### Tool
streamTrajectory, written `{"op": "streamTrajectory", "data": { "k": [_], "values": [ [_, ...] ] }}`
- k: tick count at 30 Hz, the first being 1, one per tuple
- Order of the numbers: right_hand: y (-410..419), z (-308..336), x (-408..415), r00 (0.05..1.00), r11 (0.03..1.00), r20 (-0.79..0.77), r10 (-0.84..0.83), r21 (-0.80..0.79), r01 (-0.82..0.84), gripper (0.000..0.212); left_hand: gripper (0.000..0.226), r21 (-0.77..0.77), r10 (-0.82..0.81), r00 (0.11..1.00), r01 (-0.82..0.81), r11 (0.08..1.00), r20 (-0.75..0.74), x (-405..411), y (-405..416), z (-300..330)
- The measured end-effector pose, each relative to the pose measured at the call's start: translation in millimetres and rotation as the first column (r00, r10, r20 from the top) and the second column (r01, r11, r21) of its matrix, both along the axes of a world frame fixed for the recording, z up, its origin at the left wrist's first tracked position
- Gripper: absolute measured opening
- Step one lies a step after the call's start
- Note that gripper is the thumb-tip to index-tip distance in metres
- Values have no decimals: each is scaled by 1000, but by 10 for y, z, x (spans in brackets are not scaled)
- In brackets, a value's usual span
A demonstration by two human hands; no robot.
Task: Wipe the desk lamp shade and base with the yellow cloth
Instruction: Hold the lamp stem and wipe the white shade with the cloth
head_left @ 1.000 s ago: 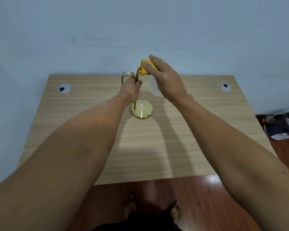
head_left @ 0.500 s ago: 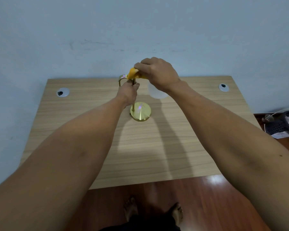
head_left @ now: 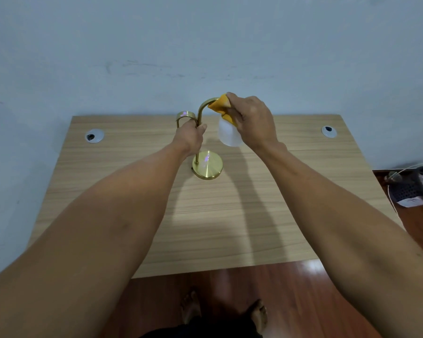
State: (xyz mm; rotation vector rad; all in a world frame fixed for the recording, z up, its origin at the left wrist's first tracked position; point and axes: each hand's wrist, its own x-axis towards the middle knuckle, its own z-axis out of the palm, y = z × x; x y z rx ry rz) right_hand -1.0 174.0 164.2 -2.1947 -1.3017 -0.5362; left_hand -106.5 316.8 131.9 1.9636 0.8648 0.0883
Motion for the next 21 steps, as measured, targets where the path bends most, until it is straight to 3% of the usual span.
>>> {"op": "streamTrajectory", "data": {
  "k": [4,8,10,12,15,19,21],
  "values": [
    [140,144,19,985,990,157,71,-134,-50,22,35,0,-4,1000,4,1000,9,9,16,-28],
    [317,247,37,956,950,234,177,-295,-104,12,35,7,-3,1000,3,1000,22,0,-6,-23],
    [360,271,4,971,938,126,201,-310,-154,15,35,7,1,1000,-1,1000,25,0,-9,-26],
    [337,285,-35,967,951,-117,225,-189,-244,17,34,1,9,999,-9,1000,43,5,-12,-42],
    [273,290,-82,823,965,-508,256,81,-250,17,34,-16,29,998,-28,999,50,24,-31,-49],
    [282,313,-93,739,971,-633,231,201,-130,22,35,-37,49,998,-47,998,51,18,-34,-49],
    [257,307,4,729,960,-672,129,268,77,20,35,-36,45,998,-44,998,39,12,-30,-50]
  ]
}}
